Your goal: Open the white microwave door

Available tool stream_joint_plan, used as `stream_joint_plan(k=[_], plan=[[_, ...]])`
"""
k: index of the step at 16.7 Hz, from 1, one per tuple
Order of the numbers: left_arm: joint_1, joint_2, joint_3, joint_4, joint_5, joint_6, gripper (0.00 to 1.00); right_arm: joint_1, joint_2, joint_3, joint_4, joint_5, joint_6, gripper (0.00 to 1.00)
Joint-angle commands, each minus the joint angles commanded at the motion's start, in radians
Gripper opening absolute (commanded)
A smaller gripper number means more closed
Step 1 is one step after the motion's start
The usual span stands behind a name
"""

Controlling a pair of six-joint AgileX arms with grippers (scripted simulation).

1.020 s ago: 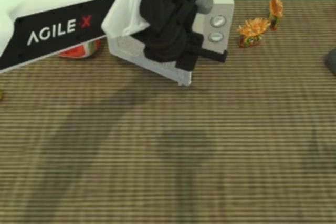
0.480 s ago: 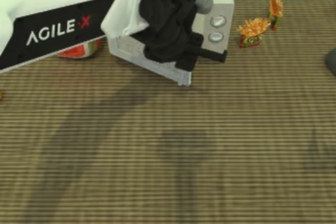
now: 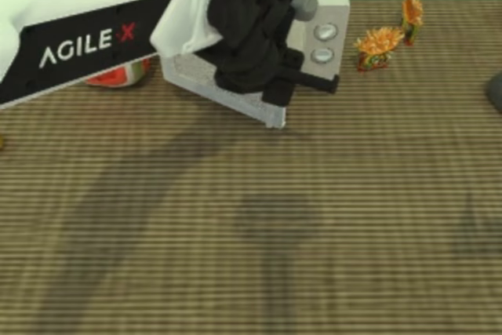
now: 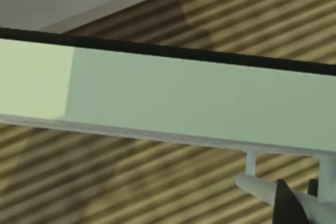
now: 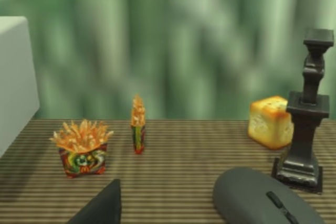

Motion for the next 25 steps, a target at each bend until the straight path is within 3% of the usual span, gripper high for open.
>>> stream_joint_plan(k=[5,11,25], plan=[[-0.007,0.000,-0.005,0.001,0.010,-0.003,0.00,0.000,0.000,0.000,0.000,0.000,0.000,1.00],[0.019,-0.056,-0.079,0.031,0.046,0.081,0.00,0.000,0.000,0.000,0.000,0.000,0.000,1.00],[0.019,-0.056,-0.079,0.031,0.046,0.081,0.00,0.000,0.000,0.000,0.000,0.000,0.000,1.00]])
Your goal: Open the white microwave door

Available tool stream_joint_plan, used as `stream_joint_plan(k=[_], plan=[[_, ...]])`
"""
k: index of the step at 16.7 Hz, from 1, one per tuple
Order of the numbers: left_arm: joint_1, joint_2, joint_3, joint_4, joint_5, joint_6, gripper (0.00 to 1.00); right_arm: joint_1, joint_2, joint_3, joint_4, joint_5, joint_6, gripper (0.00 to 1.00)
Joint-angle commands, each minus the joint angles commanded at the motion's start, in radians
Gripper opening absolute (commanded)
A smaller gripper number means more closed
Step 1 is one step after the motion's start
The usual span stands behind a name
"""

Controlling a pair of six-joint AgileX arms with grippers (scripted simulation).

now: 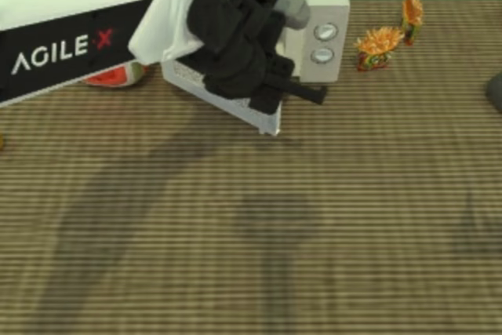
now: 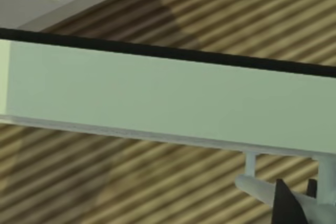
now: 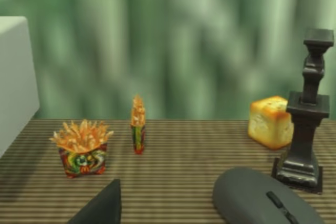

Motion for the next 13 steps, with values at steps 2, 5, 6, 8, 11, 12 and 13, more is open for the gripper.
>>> stream_joint_plan(k=[2,5,6,8,11,12,13], plan=[[0.000,0.000,0.000,0.000,0.000,0.000,0.00,0.000,0.000,0.000,0.000,0.000,0.000,1.00],[0.000,0.000,0.000,0.000,0.000,0.000,0.00,0.000,0.000,0.000,0.000,0.000,0.000,1.00],[0.000,0.000,0.000,0.000,0.000,0.000,0.00,0.000,0.000,0.000,0.000,0.000,0.000,1.00],[0.000,0.000,0.000,0.000,0.000,0.000,0.00,0.000,0.000,0.000,0.000,0.000,0.000,1.00],[-0.007,0.002,-0.002,0.000,0.008,-0.006,0.00,0.000,0.000,0.000,0.000,0.000,0.000,1.00],[-0.006,0.000,-0.005,0.001,0.010,-0.003,0.00,0.000,0.000,0.000,0.000,0.000,0.000,1.00],[-0.002,-0.007,-0.014,0.003,0.015,0.009,0.00,0.000,0.000,0.000,0.000,0.000,0.000,1.00]])
